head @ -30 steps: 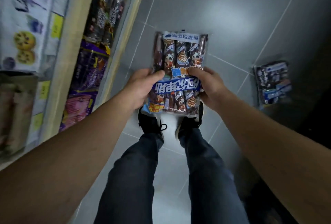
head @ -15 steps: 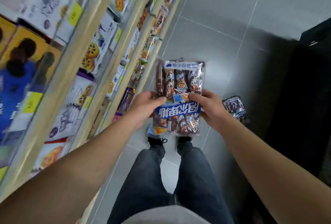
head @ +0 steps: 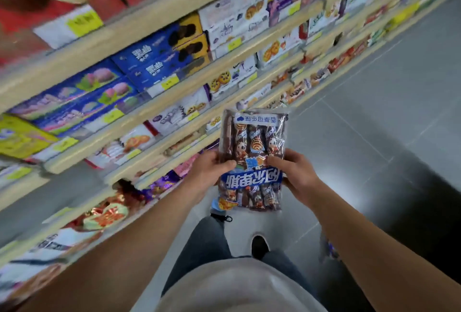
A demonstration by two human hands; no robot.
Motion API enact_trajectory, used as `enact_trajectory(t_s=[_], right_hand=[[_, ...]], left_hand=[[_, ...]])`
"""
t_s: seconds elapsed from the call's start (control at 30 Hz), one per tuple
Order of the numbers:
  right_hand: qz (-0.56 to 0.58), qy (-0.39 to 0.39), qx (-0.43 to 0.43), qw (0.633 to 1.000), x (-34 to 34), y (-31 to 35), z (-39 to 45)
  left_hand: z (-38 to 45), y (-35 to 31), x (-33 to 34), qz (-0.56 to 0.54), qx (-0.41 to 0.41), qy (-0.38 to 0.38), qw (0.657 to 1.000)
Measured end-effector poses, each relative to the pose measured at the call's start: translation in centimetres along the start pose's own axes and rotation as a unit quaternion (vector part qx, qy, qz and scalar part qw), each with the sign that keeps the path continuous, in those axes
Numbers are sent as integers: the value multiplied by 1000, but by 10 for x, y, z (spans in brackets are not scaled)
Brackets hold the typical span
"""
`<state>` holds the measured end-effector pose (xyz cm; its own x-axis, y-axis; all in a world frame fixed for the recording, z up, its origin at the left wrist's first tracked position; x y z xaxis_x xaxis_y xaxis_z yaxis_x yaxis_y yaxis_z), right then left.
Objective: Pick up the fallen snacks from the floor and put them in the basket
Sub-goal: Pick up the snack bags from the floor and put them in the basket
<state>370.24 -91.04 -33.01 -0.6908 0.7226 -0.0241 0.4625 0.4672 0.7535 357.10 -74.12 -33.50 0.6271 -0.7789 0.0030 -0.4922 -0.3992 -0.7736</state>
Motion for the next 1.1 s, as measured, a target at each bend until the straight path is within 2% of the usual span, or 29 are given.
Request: enact_trajectory(t_s=[0.2,0.33,0.47,0.7,0.97,1.1], right_hand=[[-130,133,-21,982,49,-8,-20],[-206,224,-33,952,112,-13,-41],[-293,311,-70,901,190,-27,-72],[-433,452,-132,769,346,-91,-154],[-493,516,-127,689,498,-201,-267],[-514,533,-123,661,559,-237,-313]], left_hand=[[-92,52,-37,-72,26,-130,989],[-154,89,-74,-183,29,-216,959],[-220,136,-114,-265,23,-318,910],[-346,241,-186,-378,29,-448,809],[-473,363,-264,-464,26,-525,713],[-519,402,-299,-496,21,-546,674]])
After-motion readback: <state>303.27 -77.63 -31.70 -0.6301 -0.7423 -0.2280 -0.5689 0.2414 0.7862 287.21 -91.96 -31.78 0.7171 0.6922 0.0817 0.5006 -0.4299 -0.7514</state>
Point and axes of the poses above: each hand's wrist, its own z-axis towards the middle knuckle, its own x-axis out of the palm, y = z × x, the point moved 1 cm from there along z, towards the middle knuckle, and after that the axes turned 12 degrees about -z, right-handed, at the moved point
